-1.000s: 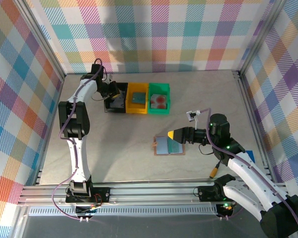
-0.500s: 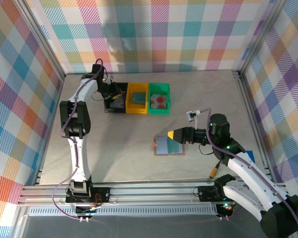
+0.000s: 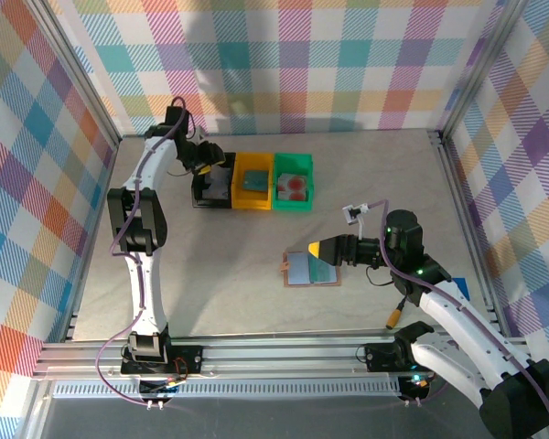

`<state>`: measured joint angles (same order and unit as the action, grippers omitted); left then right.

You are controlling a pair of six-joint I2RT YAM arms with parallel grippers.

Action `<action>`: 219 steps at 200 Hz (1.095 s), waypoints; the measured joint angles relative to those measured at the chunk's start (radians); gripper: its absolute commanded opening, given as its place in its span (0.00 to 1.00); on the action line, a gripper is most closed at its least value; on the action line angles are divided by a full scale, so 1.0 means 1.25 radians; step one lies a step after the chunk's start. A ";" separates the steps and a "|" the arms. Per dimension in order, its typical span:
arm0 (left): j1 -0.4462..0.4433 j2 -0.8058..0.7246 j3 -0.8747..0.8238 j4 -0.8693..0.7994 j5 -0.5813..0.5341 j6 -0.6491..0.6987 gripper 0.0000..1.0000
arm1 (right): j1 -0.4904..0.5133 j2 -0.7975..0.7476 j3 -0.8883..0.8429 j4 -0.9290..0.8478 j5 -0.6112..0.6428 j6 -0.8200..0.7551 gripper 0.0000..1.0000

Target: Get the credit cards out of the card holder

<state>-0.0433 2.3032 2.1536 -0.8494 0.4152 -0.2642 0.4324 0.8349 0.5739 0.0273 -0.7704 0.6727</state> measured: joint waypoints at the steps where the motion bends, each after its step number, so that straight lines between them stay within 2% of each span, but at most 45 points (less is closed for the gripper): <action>1: 0.000 0.000 0.001 0.000 -0.001 0.000 0.53 | 0.000 0.000 0.000 0.000 0.000 0.000 0.94; 41: 0.000 -0.001 0.035 -0.027 -0.055 0.000 0.54 | 0.000 0.000 0.000 -0.009 0.004 -0.001 0.93; 61: -0.001 -0.016 0.038 -0.042 -0.082 -0.003 0.55 | 0.000 0.002 0.001 -0.055 0.041 -0.008 0.91; 91: -0.029 -0.142 -0.024 -0.049 -0.125 -0.014 0.55 | 0.000 0.067 0.013 -0.143 0.121 -0.022 0.87; 111: -0.106 -0.320 -0.165 -0.020 -0.151 -0.048 0.55 | 0.000 0.129 0.014 -0.189 0.171 -0.021 0.83; 132: -0.240 -0.511 -0.347 0.069 -0.141 -0.108 0.55 | -0.002 0.191 0.013 -0.222 0.210 -0.019 0.77; 149: -0.345 -0.610 -0.493 0.161 -0.114 -0.176 0.55 | -0.007 0.233 0.013 -0.238 0.227 -0.017 0.69; 177: -0.439 -0.636 -0.664 0.287 -0.112 -0.289 0.54 | -0.023 0.262 0.013 -0.257 0.248 -0.002 0.56; 185: -0.463 -0.630 -0.701 0.316 -0.119 -0.319 0.53 | -0.030 0.263 0.013 -0.257 0.253 0.004 0.49; 193: -0.482 -0.627 -0.732 0.347 -0.125 -0.345 0.53 | -0.037 0.265 0.014 -0.258 0.258 0.013 0.42; 219: -0.543 -0.623 -0.797 0.449 -0.132 -0.430 0.51 | -0.056 0.283 0.014 -0.265 0.274 0.027 0.29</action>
<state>-0.7219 1.5242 1.1580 -0.2882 0.2497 -0.8017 0.3618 1.1881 0.5911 -0.3042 -0.4274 0.7059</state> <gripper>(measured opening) 0.513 0.339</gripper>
